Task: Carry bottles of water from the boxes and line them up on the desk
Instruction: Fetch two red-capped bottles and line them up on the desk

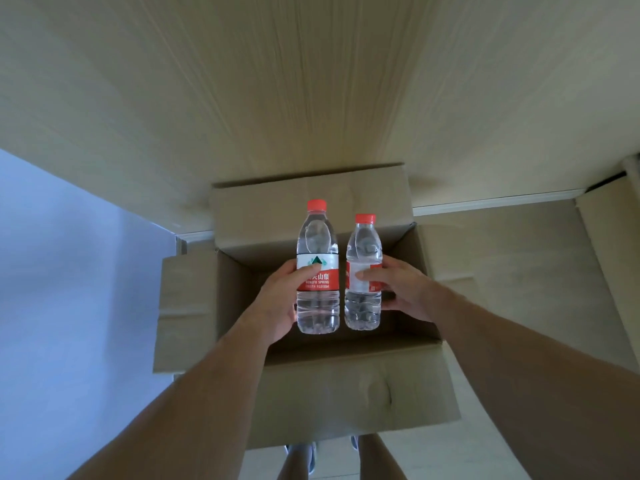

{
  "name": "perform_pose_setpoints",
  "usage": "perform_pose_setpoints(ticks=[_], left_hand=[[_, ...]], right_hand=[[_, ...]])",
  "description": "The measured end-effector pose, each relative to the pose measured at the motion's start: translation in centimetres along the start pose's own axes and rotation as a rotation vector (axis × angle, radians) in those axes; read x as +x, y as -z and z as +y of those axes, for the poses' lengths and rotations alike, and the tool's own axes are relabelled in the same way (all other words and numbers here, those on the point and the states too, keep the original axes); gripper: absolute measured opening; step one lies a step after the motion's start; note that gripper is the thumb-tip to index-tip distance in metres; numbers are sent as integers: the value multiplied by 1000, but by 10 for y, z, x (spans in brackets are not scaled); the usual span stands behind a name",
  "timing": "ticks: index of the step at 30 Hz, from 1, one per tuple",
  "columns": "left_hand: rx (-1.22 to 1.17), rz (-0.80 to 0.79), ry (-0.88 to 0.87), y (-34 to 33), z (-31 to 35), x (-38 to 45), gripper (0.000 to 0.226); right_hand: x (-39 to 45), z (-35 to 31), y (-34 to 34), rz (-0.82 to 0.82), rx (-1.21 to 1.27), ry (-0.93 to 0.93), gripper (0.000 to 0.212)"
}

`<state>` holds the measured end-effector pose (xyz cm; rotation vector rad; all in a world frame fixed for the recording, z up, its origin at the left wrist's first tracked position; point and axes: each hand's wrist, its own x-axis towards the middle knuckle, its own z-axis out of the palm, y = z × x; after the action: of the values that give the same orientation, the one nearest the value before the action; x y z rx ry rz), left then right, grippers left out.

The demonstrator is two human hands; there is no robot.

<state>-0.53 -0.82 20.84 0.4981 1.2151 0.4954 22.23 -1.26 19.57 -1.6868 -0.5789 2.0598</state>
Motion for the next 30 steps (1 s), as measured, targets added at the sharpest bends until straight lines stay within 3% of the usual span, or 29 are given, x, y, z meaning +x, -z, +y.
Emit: perform_pose_setpoints(ticks=[7,13,16,26,30], left_hand=[[42,-26,-16,-29,36,-29,43],[145,-116,-34,-68,80,-73,47],[199,-177,-49,-91,95,-96,50],[354,-431,-34,-189,101,-160,42],[435,-556,-14,-246,84,-186,42]], right_hand=[[-59,-23,5,-148,254,-109,50],[-137,-45,2,-246,341,1,70],[-175,-48,6,-269,376,73,59],[-310,-4,28,96,635,256,67],[-365,36,41,167,775,388,56]])
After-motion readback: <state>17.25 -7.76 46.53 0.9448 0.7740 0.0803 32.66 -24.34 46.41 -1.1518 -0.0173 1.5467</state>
